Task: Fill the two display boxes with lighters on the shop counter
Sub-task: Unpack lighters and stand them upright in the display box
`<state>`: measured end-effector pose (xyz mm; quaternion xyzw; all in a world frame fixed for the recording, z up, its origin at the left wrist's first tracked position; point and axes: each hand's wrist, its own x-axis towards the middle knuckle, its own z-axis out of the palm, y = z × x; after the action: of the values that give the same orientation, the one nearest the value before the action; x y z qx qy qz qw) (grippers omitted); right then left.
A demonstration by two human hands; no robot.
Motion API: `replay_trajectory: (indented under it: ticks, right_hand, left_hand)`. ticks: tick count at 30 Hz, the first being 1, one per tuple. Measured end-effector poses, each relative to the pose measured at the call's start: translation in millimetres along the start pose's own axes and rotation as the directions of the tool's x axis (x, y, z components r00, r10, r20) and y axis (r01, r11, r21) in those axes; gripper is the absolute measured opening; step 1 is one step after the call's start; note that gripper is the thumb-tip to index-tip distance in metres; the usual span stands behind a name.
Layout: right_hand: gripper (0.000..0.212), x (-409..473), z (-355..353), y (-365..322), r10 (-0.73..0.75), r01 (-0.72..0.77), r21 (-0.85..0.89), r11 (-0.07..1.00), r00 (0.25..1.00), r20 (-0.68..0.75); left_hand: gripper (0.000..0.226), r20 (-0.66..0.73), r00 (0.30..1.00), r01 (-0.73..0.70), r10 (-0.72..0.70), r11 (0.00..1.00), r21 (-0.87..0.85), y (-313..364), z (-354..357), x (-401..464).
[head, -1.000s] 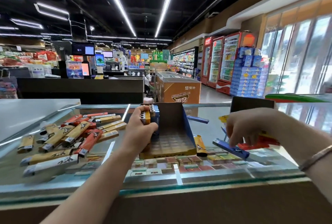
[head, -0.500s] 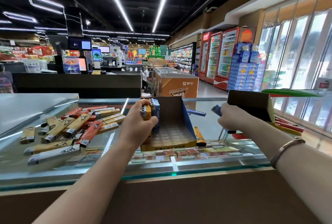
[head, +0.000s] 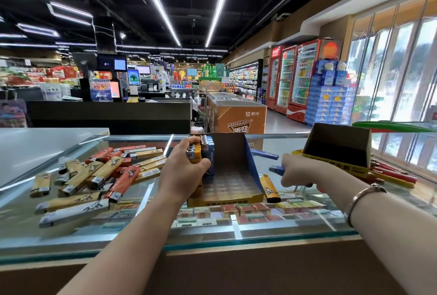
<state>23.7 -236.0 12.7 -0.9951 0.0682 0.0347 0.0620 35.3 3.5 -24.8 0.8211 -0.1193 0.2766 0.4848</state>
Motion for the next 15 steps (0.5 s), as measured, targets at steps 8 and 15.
replay_trajectory:
  ticks: [8,15]
  right_hand:
    - [0.012,-4,-12,-10,0.043,-0.048,0.496,0.867,0.999,0.022]
    - [0.026,-3,-10,-36,-0.053,0.034,0.18,0.983,0.993,0.105]
  left_hand:
    - [0.046,-0.017,0.999,0.038,-0.038,0.999,0.031,1,-2,0]
    - [0.046,0.0,0.998,0.063,-0.063,0.998,0.004,4,-4,-1]
